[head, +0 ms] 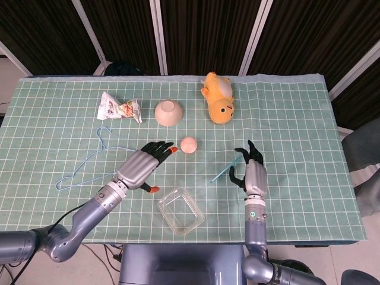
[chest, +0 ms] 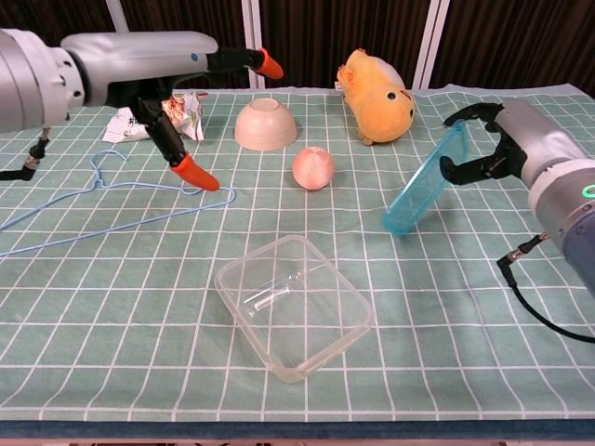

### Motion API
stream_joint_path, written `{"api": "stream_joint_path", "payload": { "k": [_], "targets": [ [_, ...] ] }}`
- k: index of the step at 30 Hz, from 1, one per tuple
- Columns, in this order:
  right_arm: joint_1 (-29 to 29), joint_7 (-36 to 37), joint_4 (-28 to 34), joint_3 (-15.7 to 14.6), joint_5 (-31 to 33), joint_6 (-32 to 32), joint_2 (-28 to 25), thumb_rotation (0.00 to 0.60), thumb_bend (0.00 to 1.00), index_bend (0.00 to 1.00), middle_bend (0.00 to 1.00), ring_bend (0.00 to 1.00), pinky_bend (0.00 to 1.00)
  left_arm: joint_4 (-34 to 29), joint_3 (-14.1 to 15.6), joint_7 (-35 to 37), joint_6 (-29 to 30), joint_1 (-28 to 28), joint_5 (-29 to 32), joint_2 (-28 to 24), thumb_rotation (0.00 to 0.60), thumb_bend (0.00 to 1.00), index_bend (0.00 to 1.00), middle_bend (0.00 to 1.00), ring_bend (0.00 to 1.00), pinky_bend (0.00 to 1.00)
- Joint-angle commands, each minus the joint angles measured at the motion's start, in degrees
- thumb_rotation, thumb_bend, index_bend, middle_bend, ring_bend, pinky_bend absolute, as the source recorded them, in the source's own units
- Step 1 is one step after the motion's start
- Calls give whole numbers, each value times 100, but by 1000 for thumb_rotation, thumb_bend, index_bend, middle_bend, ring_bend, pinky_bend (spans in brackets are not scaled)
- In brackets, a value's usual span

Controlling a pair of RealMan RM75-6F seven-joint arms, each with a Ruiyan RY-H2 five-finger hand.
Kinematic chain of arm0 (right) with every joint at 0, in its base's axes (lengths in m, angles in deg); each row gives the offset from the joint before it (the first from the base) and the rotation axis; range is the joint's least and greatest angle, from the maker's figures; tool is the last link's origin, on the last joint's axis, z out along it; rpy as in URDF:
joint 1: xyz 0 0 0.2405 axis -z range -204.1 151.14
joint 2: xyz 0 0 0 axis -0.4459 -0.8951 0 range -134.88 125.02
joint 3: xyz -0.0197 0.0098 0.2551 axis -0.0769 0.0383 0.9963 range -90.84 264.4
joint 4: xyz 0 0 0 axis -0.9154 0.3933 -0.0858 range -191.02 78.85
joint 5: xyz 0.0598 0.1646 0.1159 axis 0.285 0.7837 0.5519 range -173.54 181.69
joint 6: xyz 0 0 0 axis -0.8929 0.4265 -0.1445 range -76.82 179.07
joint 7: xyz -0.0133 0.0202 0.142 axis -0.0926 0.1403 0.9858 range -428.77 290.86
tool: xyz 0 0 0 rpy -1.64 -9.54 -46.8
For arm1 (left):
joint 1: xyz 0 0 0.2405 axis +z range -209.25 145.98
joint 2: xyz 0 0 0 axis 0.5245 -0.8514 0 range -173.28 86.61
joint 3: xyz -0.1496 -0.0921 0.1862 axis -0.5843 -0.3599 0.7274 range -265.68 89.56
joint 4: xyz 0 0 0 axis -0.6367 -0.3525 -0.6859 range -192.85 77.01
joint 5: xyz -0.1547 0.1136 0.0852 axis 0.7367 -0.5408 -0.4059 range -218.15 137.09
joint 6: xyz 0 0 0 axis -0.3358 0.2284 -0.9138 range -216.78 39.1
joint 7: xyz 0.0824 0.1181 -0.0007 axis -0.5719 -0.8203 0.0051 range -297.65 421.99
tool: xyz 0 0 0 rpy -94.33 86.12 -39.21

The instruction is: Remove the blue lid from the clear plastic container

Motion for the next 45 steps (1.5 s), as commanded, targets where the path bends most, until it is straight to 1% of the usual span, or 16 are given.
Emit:
{"api": "stream_joint_path", "payload": {
  "k": [1, 5, 10, 17, 22, 28, 31, 33, 36, 39, 42, 45],
  "targets": [
    [-279, -477, -124, 329, 447, 134, -122, 600, 322, 0, 0, 0, 0, -79, 27, 203, 130, 174, -120, -206, 600, 6, 0, 0, 0, 99],
    [-522, -821, -186, 637, 700, 169, -269, 600, 318, 0, 0, 0, 0, -146, 60, 445, 265, 375, -227, -420, 600, 6, 0, 0, 0, 100],
    [-580, -867, 27, 731, 836, 155, -434, 600, 314, 0, 0, 0, 0, -175, 151, 728, 382, 605, -451, -611, 600, 6, 0, 0, 0, 99],
    [-408, -867, 576, 513, 887, 24, -749, 600, 314, 0, 0, 0, 0, -232, 297, 970, 561, 892, -854, -831, 600, 5, 0, 0, 0, 100],
    [-97, -779, 1061, 256, 761, -50, -1222, 600, 313, 0, 0, 0, 0, -302, 484, 1088, 783, 1174, -1187, -1015, 600, 6, 0, 0, 0, 100],
    [500, -557, 1735, -206, 476, 34, -2218, 600, 313, 0, 0, 0, 0, -435, 852, 1125, 1287, 1719, -1612, -1261, 600, 6, 0, 0, 0, 99],
    [896, -293, 2006, -548, -3, 81, -2881, 600, 312, 0, 0, 0, 0, -390, 1098, 998, 1705, 2089, -1931, -1377, 600, 6, 0, 0, 0, 100],
    [1166, -36, 2109, -826, -482, 128, -3346, 600, 282, 0, 0, 0, 0, -305, 1282, 946, 2046, 2387, -2166, -1444, 600, 6, 0, 0, 0, 96],
    [1577, 422, 2040, -1329, -1417, 147, -4067, 600, 219, 0, 0, 0, 0, -95, 1554, 989, 2559, 2853, -2489, -1515, 600, 6, 0, 0, 0, 63],
    [1932, 1064, 1782, -1810, -2360, 46, -4615, 600, 205, 0, 0, 0, 0, 183, 1798, 1166, 3016, 3298, -2750, -1546, 600, 6, 0, 0, 0, 33],
    [2210, 1660, 1475, -2200, -3119, -192, -4957, 600, 202, 0, 0, 0, 0, 505, 1963, 1399, 3454, 3691, -2980, -1524, 600, 5, 0, 0, 0, 11],
    [2422, 2037, 1124, -2500, -3711, -504, -5133, 600, 201, 0, 0, 0, 0, 885, 2061, 1593, 3851, 4027, -3173, -1475, 600, 3, 0, 0, 0, 3]
  ]
}}
